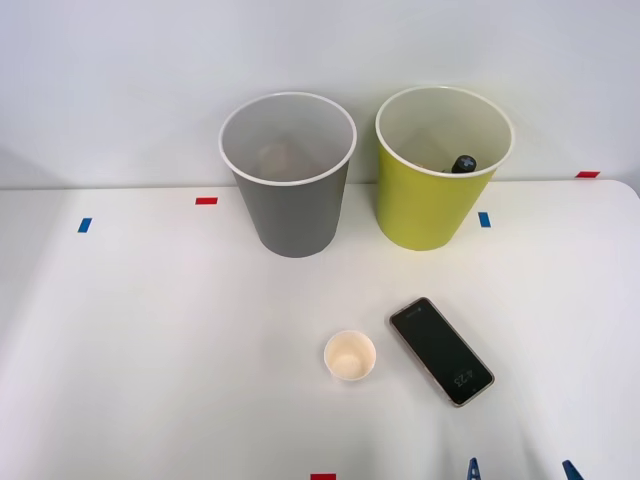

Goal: Put cans in the gray bin, plastic bottles in the light green bin

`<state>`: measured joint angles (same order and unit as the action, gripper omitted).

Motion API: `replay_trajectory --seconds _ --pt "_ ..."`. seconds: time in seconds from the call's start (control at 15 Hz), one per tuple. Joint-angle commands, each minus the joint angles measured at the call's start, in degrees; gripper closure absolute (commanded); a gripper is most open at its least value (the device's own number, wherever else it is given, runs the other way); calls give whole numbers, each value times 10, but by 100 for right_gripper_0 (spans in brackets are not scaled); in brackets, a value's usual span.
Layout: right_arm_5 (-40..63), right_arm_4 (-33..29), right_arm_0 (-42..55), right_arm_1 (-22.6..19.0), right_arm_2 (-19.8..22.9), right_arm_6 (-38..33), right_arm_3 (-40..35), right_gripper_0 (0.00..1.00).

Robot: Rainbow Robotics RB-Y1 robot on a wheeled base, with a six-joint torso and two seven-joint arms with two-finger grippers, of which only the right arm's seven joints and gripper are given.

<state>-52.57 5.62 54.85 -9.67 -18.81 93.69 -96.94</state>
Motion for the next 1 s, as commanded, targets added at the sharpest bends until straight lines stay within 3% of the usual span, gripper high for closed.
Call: replay_trajectory --seconds 0.07,1.0 --pt "0 0 0 0 0 0 0 0" --pt "0 0 0 0 0 0 0 0"
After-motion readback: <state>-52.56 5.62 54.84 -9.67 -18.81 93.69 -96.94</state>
